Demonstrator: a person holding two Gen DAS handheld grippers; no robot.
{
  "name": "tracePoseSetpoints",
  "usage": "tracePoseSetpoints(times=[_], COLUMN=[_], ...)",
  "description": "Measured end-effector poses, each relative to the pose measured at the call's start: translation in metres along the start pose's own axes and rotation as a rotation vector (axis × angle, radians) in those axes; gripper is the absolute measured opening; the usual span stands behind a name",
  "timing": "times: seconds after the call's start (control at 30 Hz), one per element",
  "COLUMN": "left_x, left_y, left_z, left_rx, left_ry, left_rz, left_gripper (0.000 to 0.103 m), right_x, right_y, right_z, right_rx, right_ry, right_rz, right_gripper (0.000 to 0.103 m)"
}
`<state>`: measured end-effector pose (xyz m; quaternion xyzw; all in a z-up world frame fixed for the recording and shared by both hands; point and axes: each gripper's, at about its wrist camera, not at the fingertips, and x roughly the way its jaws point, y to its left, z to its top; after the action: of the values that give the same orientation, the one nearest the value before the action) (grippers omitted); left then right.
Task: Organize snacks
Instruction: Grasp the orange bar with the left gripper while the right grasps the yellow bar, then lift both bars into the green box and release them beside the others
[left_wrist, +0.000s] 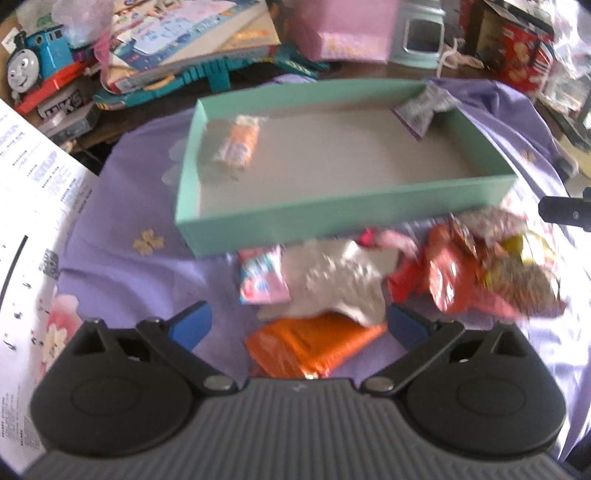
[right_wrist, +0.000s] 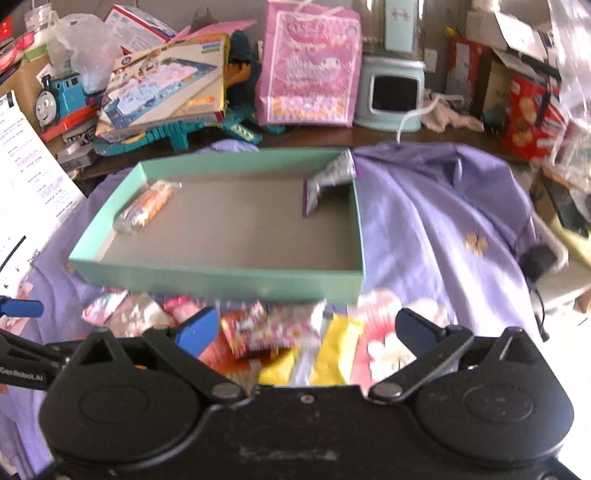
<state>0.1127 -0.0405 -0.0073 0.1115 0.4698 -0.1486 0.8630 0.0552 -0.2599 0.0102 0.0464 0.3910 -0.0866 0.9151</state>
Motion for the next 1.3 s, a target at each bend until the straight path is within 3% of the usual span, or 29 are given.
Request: tracePoseSetpoints(times=[0.23, 0.37, 0.5, 0.6, 0.67, 0.7, 0.77, 0.9, 1.07, 1.13, 1.3], left_x=[0.017, 0.027, 0.037, 0.045, 0.049, 0.049, 0.048, 0.045, 0.028, 0.021, 0.012], left_y=[-0.003, -0.002, 0.001, 0.003, 0.006, 0.006, 0.007, 0.005, -0.008, -0.016, -0.033], left_z=[-0.015, -0.014, -0.013, -0.012, -0.011, -0.011, -0.012, -0.016, -0.024, -0.027, -0.030], left_rx=[0.036, 0.056, 0.047, 0.012, -0.017, -0.021, -0.031, -0.026, -0.004, 0.013, 0.067], left_ry=[0.055, 0.084, 0.094, 0.109, 0.124, 0.123, 0.121, 0.140, 0.139, 0.133, 0.146], left_rz=[-0.008, -0.022, -0.030, -0.061, -0.081, -0.085, -0.089, -0.078, -0.135, -0.148, -0.206], left_gripper=[0.103, 0.103, 0.102, 0.090, 0.089, 0.088, 0.083, 0.064, 0.060, 0.050, 0.050], right_x=[0.007, 0.019, 0.034, 0.047, 0.054, 0.056, 0.058, 0.052, 0.039, 0.033, 0.017], right_y=[-0.013, -0.014, -0.008, -0.008, -0.010, -0.011, -0.013, -0.016, -0.023, -0.025, -0.023], right_z=[-0.020, -0.015, -0.014, -0.012, -0.011, -0.012, -0.014, -0.020, -0.029, -0.035, -0.048], right_rx=[0.051, 0.051, 0.024, 0.034, 0.055, 0.061, 0.073, 0.079, 0.109, 0.116, 0.102], right_ry=[0.063, 0.101, 0.147, 0.171, 0.184, 0.186, 0.187, 0.177, 0.166, 0.164, 0.167], right_rz=[0.000, -0.003, 0.009, 0.013, 0.022, 0.024, 0.027, 0.030, 0.037, 0.044, 0.076], right_gripper=[0.103, 0.091, 0.086, 0.079, 0.074, 0.065, 0.062, 0.056, 0.055, 0.055, 0.054])
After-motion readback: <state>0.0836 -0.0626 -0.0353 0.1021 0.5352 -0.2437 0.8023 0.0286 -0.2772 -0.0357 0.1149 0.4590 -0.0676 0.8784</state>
